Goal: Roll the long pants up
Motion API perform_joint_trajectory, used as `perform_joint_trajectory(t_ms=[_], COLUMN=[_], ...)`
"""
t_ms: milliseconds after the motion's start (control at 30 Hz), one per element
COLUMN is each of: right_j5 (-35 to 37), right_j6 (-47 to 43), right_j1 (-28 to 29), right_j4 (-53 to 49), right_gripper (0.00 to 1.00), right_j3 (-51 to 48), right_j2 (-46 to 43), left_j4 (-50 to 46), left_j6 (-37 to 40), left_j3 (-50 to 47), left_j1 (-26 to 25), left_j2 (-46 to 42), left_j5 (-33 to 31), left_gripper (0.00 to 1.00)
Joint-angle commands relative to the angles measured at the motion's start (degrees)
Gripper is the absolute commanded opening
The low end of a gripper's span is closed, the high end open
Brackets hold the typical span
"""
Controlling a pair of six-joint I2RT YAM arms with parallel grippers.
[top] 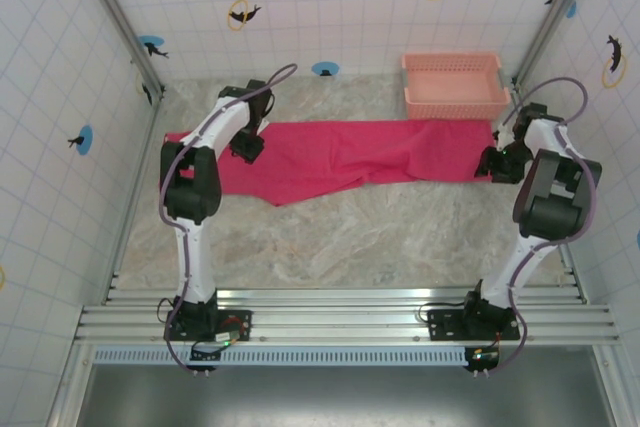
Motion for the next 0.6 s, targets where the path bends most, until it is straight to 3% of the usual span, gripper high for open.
perform_joint_trajectory(t_ms=[0,333,567], right_j5=[-1.1,-0.7,-1.2], right_j6=[2.0,4.0,4.9], right_j1=[-0.1,-0.4,-0.7], right_j4=[2.5,5.9,7.4], right_gripper=[0.51,0.49,0.40], right_j3=[-0.9,0.1,0.3], right_j2=[2.0,5.0,4.8], left_j4=[0.1,-1.3,-1.9], left_j6=[-1.7,-1.3,-1.3], left_j3=[-0.9,-1.4,-1.6], left_j1=[0.8,0.8,0.8], left_j2=[-0.5,-0.4,0.0], left_j5=[2.6,2.0,1.0], left_gripper=[0.74,0.74,0.73])
